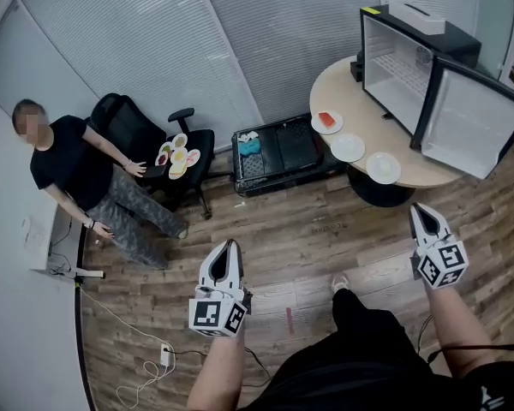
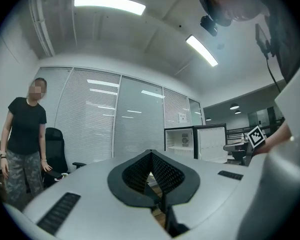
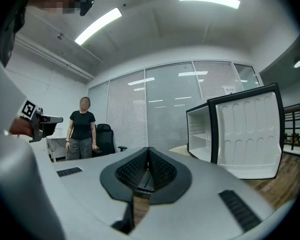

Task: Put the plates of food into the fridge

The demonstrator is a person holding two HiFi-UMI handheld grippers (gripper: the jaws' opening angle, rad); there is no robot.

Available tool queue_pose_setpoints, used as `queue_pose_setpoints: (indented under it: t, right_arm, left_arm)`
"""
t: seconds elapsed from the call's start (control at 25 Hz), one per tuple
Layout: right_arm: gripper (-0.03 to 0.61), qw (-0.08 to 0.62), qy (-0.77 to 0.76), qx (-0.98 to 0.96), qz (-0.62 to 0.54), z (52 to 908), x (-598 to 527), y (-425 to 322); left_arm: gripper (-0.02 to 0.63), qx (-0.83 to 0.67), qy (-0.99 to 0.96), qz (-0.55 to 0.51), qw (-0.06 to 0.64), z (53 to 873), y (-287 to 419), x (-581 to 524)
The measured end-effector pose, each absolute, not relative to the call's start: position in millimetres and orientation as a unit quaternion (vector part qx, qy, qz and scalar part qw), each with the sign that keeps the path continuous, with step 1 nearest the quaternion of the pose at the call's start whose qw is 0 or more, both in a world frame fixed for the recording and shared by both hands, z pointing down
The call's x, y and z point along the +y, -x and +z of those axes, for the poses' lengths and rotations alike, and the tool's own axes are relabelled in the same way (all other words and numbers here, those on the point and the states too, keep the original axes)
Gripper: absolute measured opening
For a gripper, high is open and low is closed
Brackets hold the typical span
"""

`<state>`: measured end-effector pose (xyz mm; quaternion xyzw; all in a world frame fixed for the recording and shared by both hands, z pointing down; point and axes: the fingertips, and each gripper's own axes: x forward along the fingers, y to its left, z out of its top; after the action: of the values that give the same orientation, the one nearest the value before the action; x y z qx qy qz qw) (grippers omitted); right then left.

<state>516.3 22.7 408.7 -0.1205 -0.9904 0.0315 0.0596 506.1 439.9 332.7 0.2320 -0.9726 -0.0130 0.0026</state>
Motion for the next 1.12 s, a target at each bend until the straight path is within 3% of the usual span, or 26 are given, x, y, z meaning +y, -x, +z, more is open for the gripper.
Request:
queue_pose_setpoints:
  t: [0.56,1.12]
  right_arm:
    - [0.005,0.069,0.155,-0.984,0.048,415.2,28.4,-340.8]
    - [0.005,0.081,0.152,-0.983,0.058,449.2,-4.7,-217.3]
  left_arm:
    - [0.003,-0.981,-0.195,0.003,0.008,318.9,-366.2,435.7]
    - [0.003,-0.979,-0.201,0.023,0.021,325.4,-243.1,391.7]
